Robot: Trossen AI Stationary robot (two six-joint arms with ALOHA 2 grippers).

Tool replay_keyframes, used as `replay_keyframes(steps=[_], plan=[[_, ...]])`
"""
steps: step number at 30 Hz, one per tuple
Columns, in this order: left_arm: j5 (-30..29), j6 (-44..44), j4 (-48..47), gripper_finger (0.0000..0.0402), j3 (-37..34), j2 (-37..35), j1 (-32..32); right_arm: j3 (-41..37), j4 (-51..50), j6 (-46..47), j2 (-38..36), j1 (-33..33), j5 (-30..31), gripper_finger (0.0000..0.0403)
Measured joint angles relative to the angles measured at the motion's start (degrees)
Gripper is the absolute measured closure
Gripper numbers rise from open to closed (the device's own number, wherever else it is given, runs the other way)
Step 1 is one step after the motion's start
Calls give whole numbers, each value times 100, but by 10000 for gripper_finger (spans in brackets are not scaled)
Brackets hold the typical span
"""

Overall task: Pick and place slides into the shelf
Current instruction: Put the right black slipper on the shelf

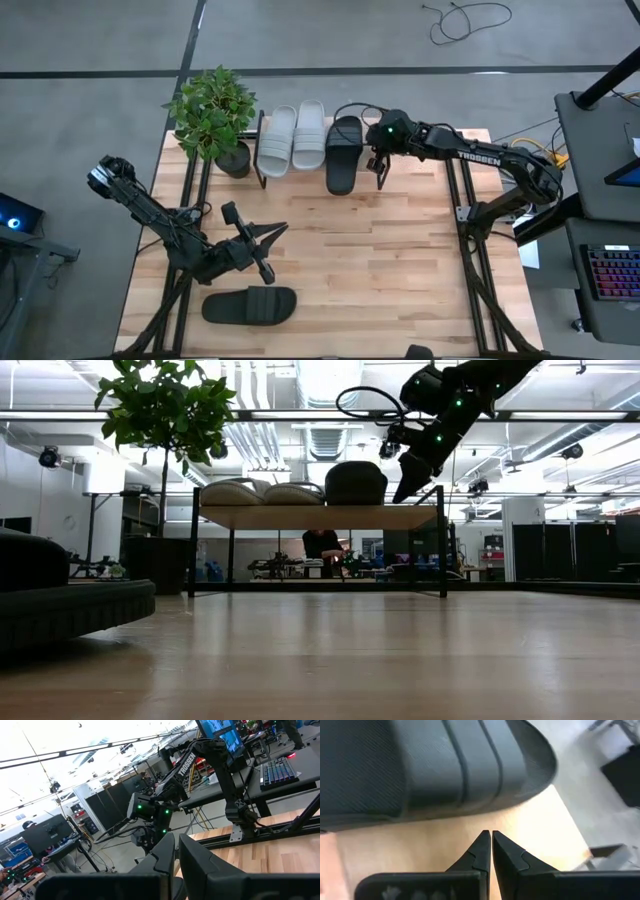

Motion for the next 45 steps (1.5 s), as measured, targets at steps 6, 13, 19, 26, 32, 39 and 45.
replay_keyframes(steps=[6,13,19,26,32,39,45], plan=[[3,1,1,391,0,1,7,0,331,-50,222,-54,-124,394],[4,2,0,391,-2,2,7,0,507,-92,467,-83,-120,394],[4,2,0,391,-2,0,7,-2,820,-96,607,-87,-120,394],[3,2,0,391,-2,0,7,119,900,-98,772,-177,-146,394],[2,2,0,391,-2,0,7,279,883,49,781,-211,-156,394],[2,2,0,391,-2,2,7,299,837,247,777,-167,-315,394],[3,0,0,391,-2,0,7,289,586,436,777,-163,-310,394]])
